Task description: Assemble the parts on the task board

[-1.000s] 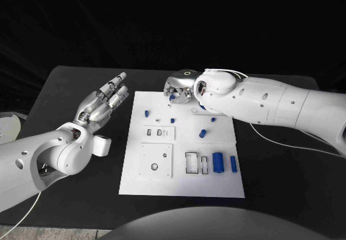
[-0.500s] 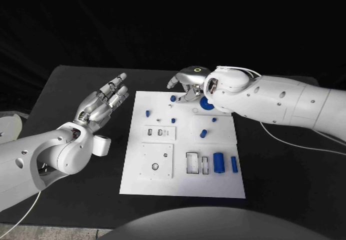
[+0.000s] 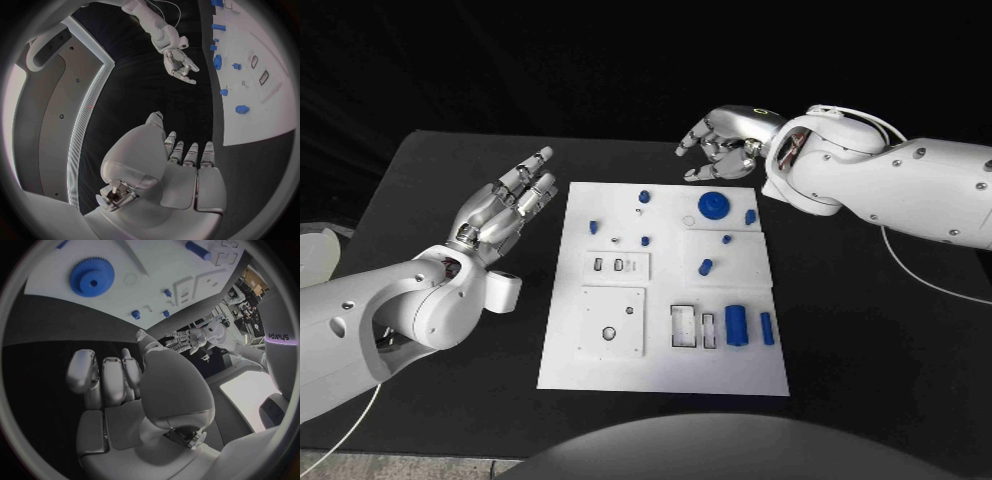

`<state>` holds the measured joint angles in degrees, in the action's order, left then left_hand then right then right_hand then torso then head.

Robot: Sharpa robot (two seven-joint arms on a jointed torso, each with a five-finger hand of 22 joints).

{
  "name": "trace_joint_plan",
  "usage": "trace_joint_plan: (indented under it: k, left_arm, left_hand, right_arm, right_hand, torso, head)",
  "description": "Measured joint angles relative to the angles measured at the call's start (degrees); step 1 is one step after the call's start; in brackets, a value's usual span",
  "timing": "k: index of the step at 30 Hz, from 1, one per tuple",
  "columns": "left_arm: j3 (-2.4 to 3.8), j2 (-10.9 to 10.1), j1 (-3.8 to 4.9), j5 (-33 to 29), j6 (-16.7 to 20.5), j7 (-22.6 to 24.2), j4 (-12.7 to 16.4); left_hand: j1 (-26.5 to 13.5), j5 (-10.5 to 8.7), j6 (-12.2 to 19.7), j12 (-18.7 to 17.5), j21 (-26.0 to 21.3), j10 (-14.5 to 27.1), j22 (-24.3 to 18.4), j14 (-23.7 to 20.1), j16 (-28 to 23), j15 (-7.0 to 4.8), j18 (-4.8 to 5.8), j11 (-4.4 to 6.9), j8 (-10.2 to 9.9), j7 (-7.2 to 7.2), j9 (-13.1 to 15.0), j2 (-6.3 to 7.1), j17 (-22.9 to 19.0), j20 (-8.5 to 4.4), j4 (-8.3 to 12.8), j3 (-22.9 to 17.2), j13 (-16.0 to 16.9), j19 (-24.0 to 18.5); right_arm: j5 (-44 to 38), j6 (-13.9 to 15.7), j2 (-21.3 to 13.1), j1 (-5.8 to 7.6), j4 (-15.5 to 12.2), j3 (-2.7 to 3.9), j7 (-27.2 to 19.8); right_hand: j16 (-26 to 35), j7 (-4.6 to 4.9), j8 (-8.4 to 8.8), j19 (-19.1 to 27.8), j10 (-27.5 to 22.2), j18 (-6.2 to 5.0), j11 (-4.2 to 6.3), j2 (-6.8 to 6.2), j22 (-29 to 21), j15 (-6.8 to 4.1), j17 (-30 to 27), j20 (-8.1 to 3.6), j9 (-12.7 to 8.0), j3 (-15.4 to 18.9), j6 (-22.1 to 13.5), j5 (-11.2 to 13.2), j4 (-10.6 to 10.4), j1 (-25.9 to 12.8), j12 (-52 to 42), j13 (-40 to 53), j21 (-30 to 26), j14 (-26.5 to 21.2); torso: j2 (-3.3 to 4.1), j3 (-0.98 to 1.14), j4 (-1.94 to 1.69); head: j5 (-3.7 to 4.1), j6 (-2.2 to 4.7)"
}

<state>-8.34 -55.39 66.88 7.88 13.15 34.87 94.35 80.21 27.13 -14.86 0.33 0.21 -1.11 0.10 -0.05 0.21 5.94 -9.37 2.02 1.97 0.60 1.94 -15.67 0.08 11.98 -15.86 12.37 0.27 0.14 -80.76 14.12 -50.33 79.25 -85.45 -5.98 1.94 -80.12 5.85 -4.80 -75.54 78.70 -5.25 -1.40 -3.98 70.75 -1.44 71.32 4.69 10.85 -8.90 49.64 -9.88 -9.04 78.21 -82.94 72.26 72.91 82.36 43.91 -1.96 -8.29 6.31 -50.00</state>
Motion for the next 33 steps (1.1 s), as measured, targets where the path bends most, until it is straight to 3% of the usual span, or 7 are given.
trace_joint_plan:
  k: [2, 3, 5, 6, 13, 16, 33]
  left_arm:
    - [-0.02, 0.02, -0.02, -0.01, -0.02, 0.00, -0.01]
    - [-0.04, 0.04, -0.03, -0.01, -0.03, 0.00, -0.03]
    - [-0.07, 0.08, -0.06, -0.02, -0.06, 0.00, -0.08]
    - [-0.09, 0.09, -0.08, -0.02, -0.08, 0.00, -0.10]
    - [-0.17, 0.36, -0.16, -0.04, -0.24, 0.00, -0.30]
    - [-0.19, 0.55, -0.18, -0.04, -0.35, 0.00, -0.35]
    - [-0.20, 0.68, -0.22, -0.06, -0.80, -0.06, -0.52]
  left_hand:
    - [0.00, 0.00, 0.00, 0.00, 0.00, 0.00, 0.00, 0.00, 0.00, 0.00, 0.00, 0.00, 0.00, 0.00, 0.00, 0.00, 0.00, 0.00, 0.00, 0.00, 0.00, 0.00]
    - [0.00, 0.00, 0.00, 0.00, 0.00, 0.00, 0.00, 0.00, 0.00, 0.00, 0.00, 0.00, 0.00, 0.00, 0.00, 0.00, 0.00, 0.00, 0.00, 0.00, 0.00, 0.00]
    - [0.00, 0.00, 0.00, 0.00, 0.00, 0.00, 0.00, 0.00, 0.00, 0.00, 0.00, 0.00, 0.00, 0.00, 0.00, 0.00, 0.00, 0.00, 0.00, 0.00, 0.00, 0.00]
    - [0.00, 0.00, 0.00, 0.00, 0.00, 0.00, 0.00, 0.00, 0.00, 0.00, 0.00, 0.00, 0.00, 0.00, -0.01, 0.00, 0.00, 0.00, 0.00, 0.00, -0.01, 0.00]
    - [0.00, 0.00, 0.00, 0.00, 0.00, 0.00, 0.00, 0.20, 0.00, 0.20, 0.00, 0.00, 0.00, 0.00, -0.01, 0.00, 0.01, 0.00, 0.15, -0.15, -0.01, 0.00]
    - [0.00, 0.00, 0.00, 0.00, 0.00, 0.00, 0.00, 0.20, 0.00, 0.20, 0.00, 0.00, 0.00, 0.00, -0.01, 0.00, 0.01, 0.00, 0.15, -0.15, -0.01, 0.00]
    - [0.22, 0.28, 0.00, 0.00, 0.00, 0.00, 0.00, 0.00, 0.00, 0.40, 0.00, 0.00, -0.01, 0.00, -0.01, -0.22, 0.01, 0.00, 0.15, -0.15, -0.02, 0.00]
  right_arm:
    - [0.22, -0.38, -0.97, -0.54, -0.29, -0.14, 0.96]
    - [0.23, -0.61, -1.51, -0.88, -0.43, -0.20, 1.59]
    - [0.10, -0.90, -2.26, -1.32, -0.71, -0.23, 2.57]
    - [-0.10, -1.02, -2.58, -1.52, -0.84, -0.23, 3.02]
    - [-3.02, -1.50, -3.56, -2.46, -1.16, -0.26, 5.55]
    - [-4.64, -1.59, -3.54, -2.76, -1.19, -0.26, 6.27]
    - [-9.37, -2.09, -2.52, -4.61, 0.02, -0.25, 7.21]
  right_hand:
    - [-6.82, 0.10, 0.00, -2.16, 4.51, 0.10, 0.20, 0.03, 3.43, -0.24, 3.06, -0.09, 0.00, 1.09, -0.10, -0.01, -0.63, -1.52, -5.69, 2.27, 3.45, 1.27]
    - [-8.48, 0.13, 0.00, -3.20, 4.97, 0.96, 0.16, 0.03, 3.91, -0.42, 3.41, -0.14, 0.00, 1.50, -0.14, -0.01, -1.04, -2.28, -6.50, 2.55, 4.77, 1.45]
    - [-9.62, 0.13, 0.00, -5.15, 5.10, 1.02, 0.22, 0.05, 4.19, -0.43, 3.62, -0.30, -0.02, 2.42, -0.14, -0.31, -1.34, -3.31, -6.85, 2.69, 7.16, 1.46]
    - [-9.69, 0.21, 0.07, -5.83, 5.10, 1.66, 0.22, 0.04, 4.20, -0.43, 3.63, -0.35, -0.11, 2.65, -0.22, -0.32, -1.57, -3.62, -6.85, 2.70, 7.99, 1.46]
    - [-9.69, -0.01, 0.73, -8.00, 5.10, 1.79, 0.22, 0.05, 4.20, -0.63, 3.62, -0.52, -0.64, 3.27, -1.23, -0.67, -1.40, -4.02, -6.85, 2.69, 10.62, 1.66]
    - [-9.69, -0.04, 0.73, -8.20, 5.10, 2.64, 0.22, 0.05, 4.20, -0.63, 3.62, -0.70, -0.82, 3.34, -1.64, -1.23, -1.34, -4.02, -6.85, 2.69, 10.88, 1.66]
    - [-9.69, 0.27, -0.39, -8.19, 5.30, 2.64, 0.42, 0.05, 4.18, -0.63, 3.61, -0.70, -0.31, 3.57, 0.55, -3.23, -0.76, -4.02, -6.85, 2.68, 10.86, 1.66]
  torso:
    - [0.00, 0.00, 0.00]
    - [0.00, 0.00, 0.00]
    - [0.00, 0.02, 0.00]
    - [0.00, 0.03, 0.00]
    - [-0.02, -0.03, 0.04]
    - [-0.06, -0.06, 0.02]
    - [-0.13, -0.09, -0.10]
  head:
    - [0.01, 0.00]
    - [-0.07, 0.00]
    - [-0.19, 0.00]
    - [-0.24, 0.00]
    - [0.12, 0.00]
    - [0.46, 0.00]
    - [0.54, 0.00]
